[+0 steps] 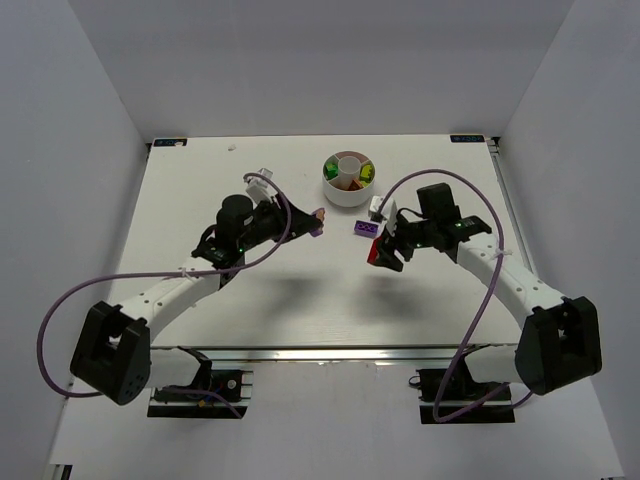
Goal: Sort the legos into containers by color
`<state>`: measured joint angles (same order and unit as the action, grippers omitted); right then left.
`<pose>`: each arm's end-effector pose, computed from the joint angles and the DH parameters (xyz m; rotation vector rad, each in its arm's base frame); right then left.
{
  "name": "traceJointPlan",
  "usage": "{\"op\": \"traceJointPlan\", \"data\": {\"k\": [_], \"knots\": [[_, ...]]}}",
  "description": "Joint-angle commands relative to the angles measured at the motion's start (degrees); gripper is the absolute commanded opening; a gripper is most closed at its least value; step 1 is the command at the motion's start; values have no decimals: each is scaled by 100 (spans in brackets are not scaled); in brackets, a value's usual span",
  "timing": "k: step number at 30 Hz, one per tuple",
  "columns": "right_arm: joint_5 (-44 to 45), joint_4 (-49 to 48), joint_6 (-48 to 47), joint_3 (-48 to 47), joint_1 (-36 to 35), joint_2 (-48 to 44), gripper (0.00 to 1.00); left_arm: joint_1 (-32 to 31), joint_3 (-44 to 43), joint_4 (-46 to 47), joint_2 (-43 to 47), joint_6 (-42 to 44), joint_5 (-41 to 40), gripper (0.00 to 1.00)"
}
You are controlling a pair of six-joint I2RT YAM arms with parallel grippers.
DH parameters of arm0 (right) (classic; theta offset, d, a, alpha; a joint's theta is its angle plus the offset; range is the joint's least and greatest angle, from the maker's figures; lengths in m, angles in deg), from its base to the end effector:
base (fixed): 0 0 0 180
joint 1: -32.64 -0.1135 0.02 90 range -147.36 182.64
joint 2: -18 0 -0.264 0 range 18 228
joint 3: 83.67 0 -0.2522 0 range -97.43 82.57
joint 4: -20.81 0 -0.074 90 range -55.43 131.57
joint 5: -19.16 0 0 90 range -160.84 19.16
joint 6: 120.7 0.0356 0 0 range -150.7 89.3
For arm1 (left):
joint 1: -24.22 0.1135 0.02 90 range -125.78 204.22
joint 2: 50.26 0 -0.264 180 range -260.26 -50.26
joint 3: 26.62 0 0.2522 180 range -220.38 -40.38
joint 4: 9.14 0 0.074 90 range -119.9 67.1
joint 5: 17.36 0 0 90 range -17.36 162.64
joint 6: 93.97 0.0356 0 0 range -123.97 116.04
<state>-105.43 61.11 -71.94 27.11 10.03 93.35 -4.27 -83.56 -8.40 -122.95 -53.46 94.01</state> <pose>0.2463 0.1245 0.2671 -1.4267 1.7606 0.5455 0.2467 -0.1486 0.2693 -0.0797 2.0173 -1.2575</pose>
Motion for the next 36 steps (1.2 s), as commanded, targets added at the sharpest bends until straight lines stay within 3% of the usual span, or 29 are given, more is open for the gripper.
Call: {"op": "traceJointPlan", "data": {"k": [1,6,10,11,17,18,22,27,36], "knots": [[92,-299,580,-218,300,40,0,54,-550,-509,-201,308,-53,2],[881,-177,1065,-956,486,602,0,63,-1209,-1499,-649,361,-334,3],[1401,973,907,-2545,486,1847,0,63,-2158,-2688,-1230,624,-484,2],[1498,1158,915,-3227,494,2034,0,63,-2273,-2794,-1300,643,-467,2],[2349,1625,951,-5077,477,3238,0,63,-2511,-2821,-1415,634,-449,2],[2499,1782,907,-5776,477,3449,0,63,-2529,-2882,-1432,643,-449,2],[3045,2285,810,-6844,477,4320,0,63,-2590,-2971,-1494,660,-475,3],[3396,1802,477,-6521,424,4339,0,63,-2529,-2918,-1485,625,-440,3],[3661,1810,-69,-6802,407,4734,0,63,-2187,-2786,-1249,537,-458,3]]}}
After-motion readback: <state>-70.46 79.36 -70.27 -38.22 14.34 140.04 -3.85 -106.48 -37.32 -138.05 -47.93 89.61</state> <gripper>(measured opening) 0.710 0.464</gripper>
